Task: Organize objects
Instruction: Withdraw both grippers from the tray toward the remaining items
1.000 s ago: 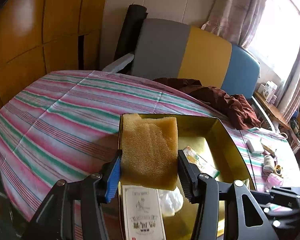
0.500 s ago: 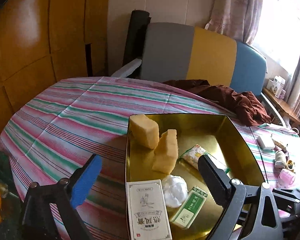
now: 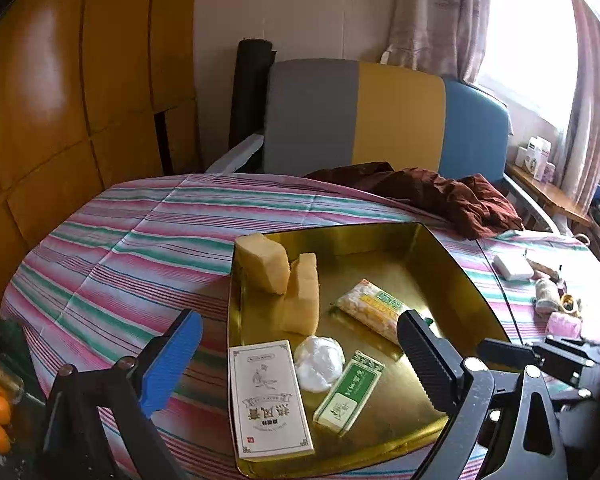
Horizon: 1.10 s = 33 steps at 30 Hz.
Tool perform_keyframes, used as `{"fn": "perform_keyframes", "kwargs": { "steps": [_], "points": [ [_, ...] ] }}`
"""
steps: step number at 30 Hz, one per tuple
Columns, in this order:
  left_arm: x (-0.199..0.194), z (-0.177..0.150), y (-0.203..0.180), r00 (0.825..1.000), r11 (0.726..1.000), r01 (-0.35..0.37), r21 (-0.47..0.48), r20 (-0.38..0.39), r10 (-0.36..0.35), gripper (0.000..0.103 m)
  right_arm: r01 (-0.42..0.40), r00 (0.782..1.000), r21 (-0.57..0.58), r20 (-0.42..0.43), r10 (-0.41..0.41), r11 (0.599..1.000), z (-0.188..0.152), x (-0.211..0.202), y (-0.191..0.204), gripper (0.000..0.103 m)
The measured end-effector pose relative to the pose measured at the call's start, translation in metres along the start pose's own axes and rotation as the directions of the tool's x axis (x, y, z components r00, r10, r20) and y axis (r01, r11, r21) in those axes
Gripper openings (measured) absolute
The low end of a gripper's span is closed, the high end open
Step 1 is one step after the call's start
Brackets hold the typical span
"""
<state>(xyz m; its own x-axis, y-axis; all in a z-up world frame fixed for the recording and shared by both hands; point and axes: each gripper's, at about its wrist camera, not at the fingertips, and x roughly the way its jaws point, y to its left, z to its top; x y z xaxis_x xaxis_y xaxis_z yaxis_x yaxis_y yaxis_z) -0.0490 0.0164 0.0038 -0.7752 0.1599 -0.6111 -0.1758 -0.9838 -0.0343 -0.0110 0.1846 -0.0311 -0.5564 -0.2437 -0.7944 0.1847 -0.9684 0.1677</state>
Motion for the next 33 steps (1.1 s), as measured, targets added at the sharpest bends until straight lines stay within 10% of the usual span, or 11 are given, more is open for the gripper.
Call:
{"fn": "perform_keyframes", "kwargs": {
  "steps": [22, 33],
  "points": [
    [-0.007, -0.016, -0.053, 0.994, 0.987, 0.106, 0.124, -0.042, -0.101, 0.099, 0.051, 0.997, 0.226, 0.042, -0.062, 0.973, -0.016, -0.027, -0.09, 0.048],
    [-0.005, -0.022, -0.087, 0.982, 0.964, 0.185, 0.19, -0.079, -0.173, 0.099, 0.142, 0.977, 0.546, 0.056, -0.205, 0.826, -0.045, -0.089, -0.235, 0.049]
  ]
}}
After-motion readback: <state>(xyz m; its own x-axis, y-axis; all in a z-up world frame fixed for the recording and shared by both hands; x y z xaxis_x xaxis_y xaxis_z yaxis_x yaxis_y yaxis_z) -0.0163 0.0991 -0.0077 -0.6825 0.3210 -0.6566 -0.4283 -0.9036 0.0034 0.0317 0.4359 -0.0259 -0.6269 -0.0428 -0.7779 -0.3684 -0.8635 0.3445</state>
